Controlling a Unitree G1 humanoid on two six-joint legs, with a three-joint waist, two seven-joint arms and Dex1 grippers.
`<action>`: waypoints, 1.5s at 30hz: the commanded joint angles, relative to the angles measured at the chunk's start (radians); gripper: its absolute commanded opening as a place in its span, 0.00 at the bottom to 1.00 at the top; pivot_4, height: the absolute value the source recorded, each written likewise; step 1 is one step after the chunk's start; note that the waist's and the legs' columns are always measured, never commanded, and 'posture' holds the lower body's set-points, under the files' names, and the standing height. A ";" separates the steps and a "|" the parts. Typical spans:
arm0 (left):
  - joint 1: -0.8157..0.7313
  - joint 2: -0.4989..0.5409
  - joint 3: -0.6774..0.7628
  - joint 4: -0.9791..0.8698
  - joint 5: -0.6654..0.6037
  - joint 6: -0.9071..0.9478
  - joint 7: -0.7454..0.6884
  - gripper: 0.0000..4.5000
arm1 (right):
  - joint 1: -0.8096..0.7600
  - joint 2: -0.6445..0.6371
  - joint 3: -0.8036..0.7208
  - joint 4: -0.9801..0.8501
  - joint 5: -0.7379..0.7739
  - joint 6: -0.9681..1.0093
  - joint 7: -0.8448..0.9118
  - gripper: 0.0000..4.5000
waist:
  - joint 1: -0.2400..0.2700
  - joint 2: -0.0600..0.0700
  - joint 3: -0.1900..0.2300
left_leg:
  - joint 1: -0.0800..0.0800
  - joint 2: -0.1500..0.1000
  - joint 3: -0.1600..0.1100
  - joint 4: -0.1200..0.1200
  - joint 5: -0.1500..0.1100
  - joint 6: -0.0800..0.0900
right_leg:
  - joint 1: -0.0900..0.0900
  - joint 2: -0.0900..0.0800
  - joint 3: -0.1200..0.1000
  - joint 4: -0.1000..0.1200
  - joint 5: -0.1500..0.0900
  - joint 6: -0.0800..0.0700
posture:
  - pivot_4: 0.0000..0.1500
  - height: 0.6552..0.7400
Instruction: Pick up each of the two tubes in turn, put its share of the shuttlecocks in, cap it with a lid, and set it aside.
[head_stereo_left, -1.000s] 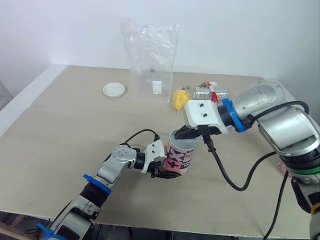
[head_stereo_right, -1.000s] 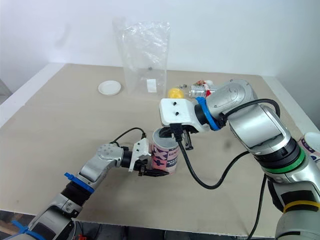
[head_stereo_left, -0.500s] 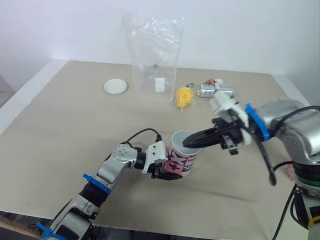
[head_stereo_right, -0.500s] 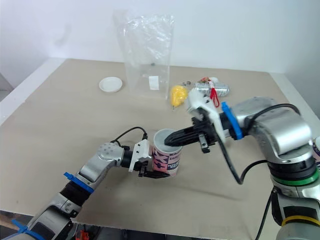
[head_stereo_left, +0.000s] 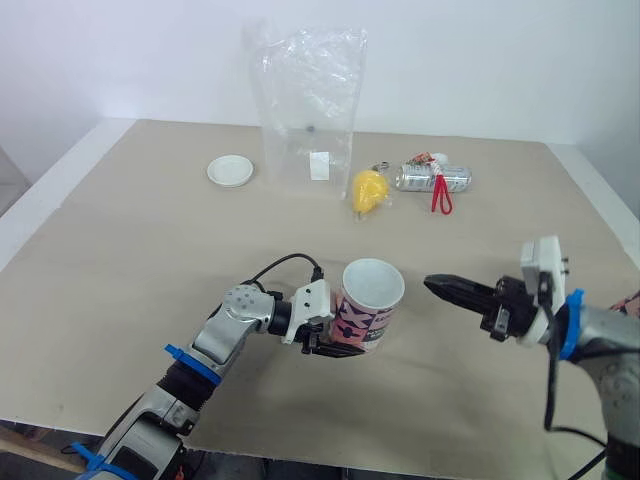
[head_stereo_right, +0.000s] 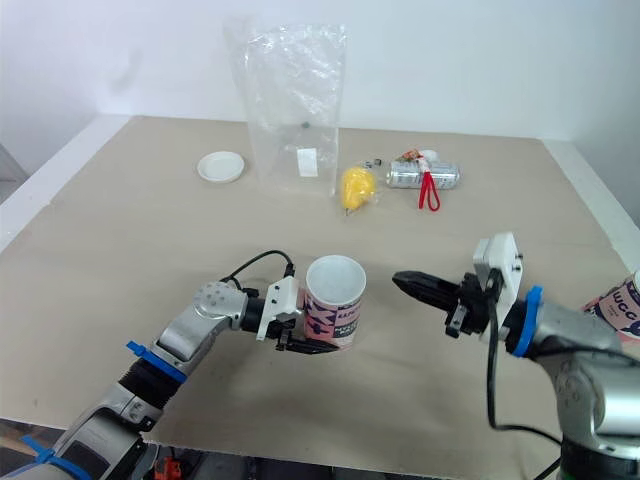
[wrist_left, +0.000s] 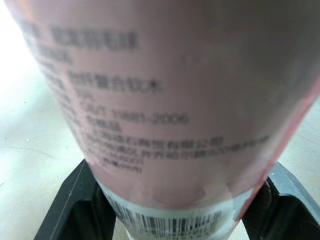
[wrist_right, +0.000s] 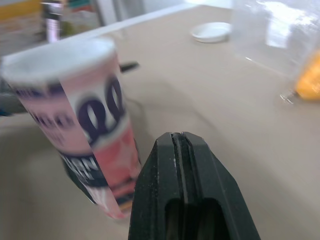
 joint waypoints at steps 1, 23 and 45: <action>0.023 0.020 -0.020 0.029 0.037 0.021 0.007 0.61 | 0.016 -0.005 0.013 -0.022 -0.015 -0.087 -0.025 0.01 | -0.002 0.000 0.000 | 0.000 0.000 0.000 0.000 0.000 0.000 | 0.000 0.000 0.000 0.000 0.000 0.000 | 1.00 1.00; 0.050 0.022 -0.016 0.018 0.034 0.014 0.032 0.61 | 0.024 -0.066 0.176 0.117 -0.037 -0.244 0.012 0.14 | -0.003 -0.001 0.000 | 0.001 0.000 -0.001 0.000 0.000 0.000 | 0.002 0.000 0.000 0.000 0.000 0.000 | 1.00 1.00; 0.068 0.131 0.090 -0.011 -0.030 -0.165 -0.038 1.00 | 0.076 0.000 0.393 0.266 -0.209 -0.598 0.089 0.98 | -0.011 0.000 0.003 | 0.001 0.001 -0.001 0.000 0.001 0.000 | 0.002 0.001 0.000 0.000 0.000 0.000 | 1.00 1.00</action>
